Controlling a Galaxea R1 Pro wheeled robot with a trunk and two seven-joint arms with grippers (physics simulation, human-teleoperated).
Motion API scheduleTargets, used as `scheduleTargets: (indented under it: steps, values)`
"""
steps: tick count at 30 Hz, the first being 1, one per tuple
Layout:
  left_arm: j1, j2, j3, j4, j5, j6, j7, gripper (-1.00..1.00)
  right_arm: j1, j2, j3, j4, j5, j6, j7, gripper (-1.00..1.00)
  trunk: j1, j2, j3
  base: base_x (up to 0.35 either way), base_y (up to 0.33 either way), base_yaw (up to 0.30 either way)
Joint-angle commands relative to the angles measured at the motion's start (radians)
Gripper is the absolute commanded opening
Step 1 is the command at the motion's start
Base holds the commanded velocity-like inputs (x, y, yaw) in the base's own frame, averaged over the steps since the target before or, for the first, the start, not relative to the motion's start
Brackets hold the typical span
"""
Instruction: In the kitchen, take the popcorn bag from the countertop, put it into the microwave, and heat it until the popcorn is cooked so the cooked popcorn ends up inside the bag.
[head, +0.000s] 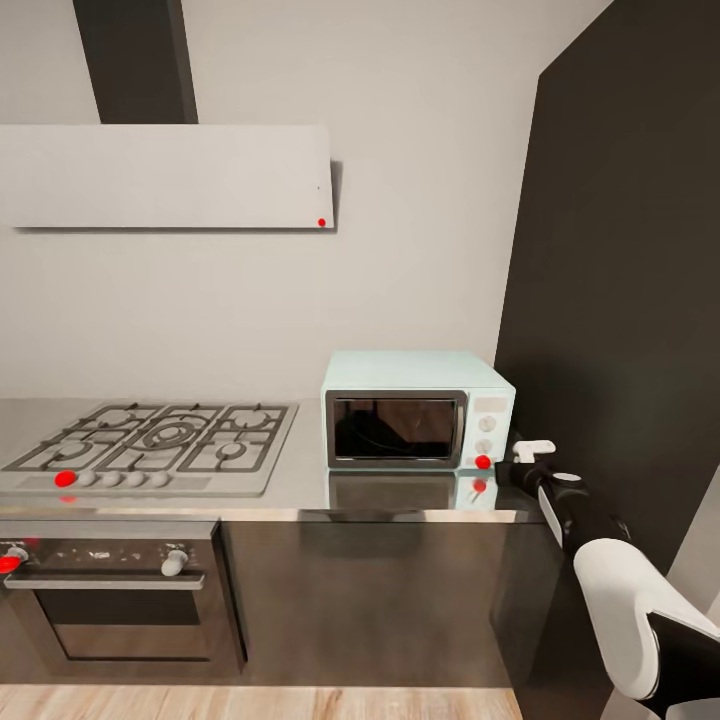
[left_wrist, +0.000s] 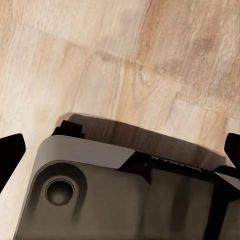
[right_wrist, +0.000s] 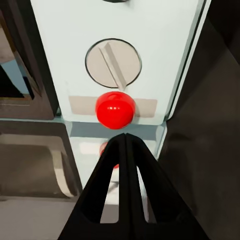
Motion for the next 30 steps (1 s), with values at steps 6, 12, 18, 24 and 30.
scheduleTargets:
  steps: [6,12,18,24,30]
  values:
    - [-0.001,0.0,-0.002,0.002,0.007,-0.003,-0.004,1.0,-0.001,0.006,-0.008,0.011,0.009,-0.032,-0.006,-1.0,0.0,-0.001,-0.001,0.0,0.0,0.0]
    - [-0.001,0.0,-0.002,0.002,0.007,-0.003,-0.005,1.0,-0.001,0.004,-0.008,0.06,0.006,-0.157,-0.04,-1.0,0.0,-0.001,-0.001,0.0,0.0,0.0]
    - [-0.001,0.0,-0.002,0.002,0.007,-0.003,-0.004,1.0,-0.001,0.003,-0.009,0.092,0.004,-0.17,-0.05,-1.0,0.0,-0.001,-0.001,0.0,0.0,0.0]
    - [-0.001,0.0,-0.002,0.002,0.007,-0.003,-0.004,1.0,-0.001,0.001,-0.008,0.152,-0.014,-0.223,-0.051,-1.0,0.0,-0.001,-0.001,0.0,0.0,0.0]
    - [-0.001,0.0,-0.002,0.002,0.007,-0.003,-0.004,1.0,-0.001,0.0,-0.008,0.164,-0.022,-0.23,-0.051,-1.0,0.0,-0.001,-0.001,0.0,0.0,0.0]
